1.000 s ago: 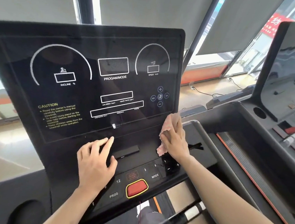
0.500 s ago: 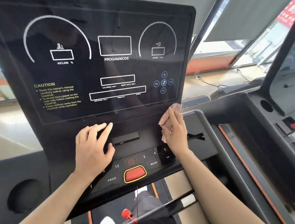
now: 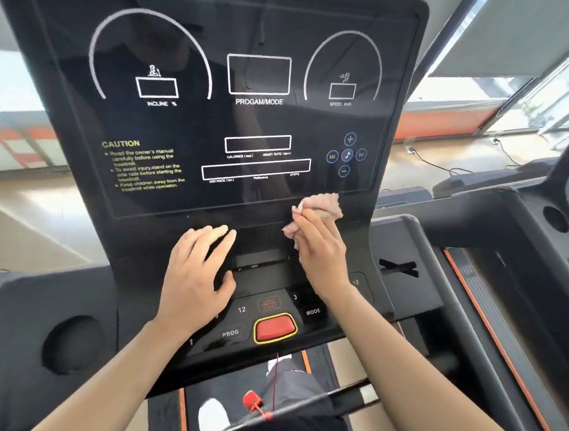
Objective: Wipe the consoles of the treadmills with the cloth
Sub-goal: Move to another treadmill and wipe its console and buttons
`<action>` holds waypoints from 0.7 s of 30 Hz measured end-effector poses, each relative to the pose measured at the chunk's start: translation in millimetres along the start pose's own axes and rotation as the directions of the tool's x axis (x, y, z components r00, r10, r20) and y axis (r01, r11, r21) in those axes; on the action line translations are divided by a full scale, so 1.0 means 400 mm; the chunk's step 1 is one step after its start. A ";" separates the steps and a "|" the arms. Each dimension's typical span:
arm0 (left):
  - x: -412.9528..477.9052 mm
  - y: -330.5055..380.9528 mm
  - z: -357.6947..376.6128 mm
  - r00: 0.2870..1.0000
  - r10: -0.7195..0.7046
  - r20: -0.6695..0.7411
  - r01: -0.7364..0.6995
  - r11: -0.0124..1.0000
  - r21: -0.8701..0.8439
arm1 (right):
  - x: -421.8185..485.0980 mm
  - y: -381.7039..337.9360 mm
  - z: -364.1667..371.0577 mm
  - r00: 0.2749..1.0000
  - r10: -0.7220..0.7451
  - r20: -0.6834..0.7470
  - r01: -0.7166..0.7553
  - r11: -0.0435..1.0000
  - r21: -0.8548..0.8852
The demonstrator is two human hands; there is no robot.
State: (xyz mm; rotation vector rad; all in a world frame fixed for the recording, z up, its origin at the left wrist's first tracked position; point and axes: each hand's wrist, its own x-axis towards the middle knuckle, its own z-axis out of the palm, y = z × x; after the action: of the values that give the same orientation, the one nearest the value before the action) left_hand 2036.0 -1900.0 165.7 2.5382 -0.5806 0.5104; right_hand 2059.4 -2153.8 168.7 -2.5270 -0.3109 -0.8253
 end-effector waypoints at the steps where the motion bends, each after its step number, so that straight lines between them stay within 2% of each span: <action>1: -0.007 -0.001 -0.006 1.000 0.002 0.015 -0.001 1.000 -0.012 | -0.001 -0.017 0.013 1.000 0.007 -0.015 -0.006 1.000 0.013; 4: -0.047 -0.007 -0.028 0.999 -0.042 0.004 0.043 0.999 -0.014 | 0.003 -0.061 0.041 0.998 0.000 -0.060 0.004 0.998 0.068; 7: -0.105 -0.025 -0.050 0.982 -0.179 -0.065 0.178 0.984 -0.018 | 0.006 -0.103 0.060 0.998 -0.013 -0.064 0.021 0.993 0.114; 12: -0.207 -0.077 -0.091 0.887 -0.441 -0.137 0.443 0.896 -0.021 | 0.015 -0.182 0.112 0.998 -0.047 -0.028 0.052 0.978 0.201; 18: -0.287 -0.096 -0.121 0.787 -0.615 -0.054 0.608 0.787 -0.108 | 0.021 -0.290 0.179 0.981 -0.185 0.051 0.164 0.947 0.277; 21: -0.324 -0.090 -0.120 0.752 -0.659 -0.017 0.653 0.748 -0.115 | 0.035 -0.349 0.200 0.932 -0.362 0.009 0.349 0.904 0.247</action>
State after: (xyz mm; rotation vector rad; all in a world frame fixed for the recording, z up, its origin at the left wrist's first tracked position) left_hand 1933.1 -1806.6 133.3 2.4008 0.3239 0.2726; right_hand 2062.2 -1992.2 169.7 -2.2957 -0.8601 -0.7929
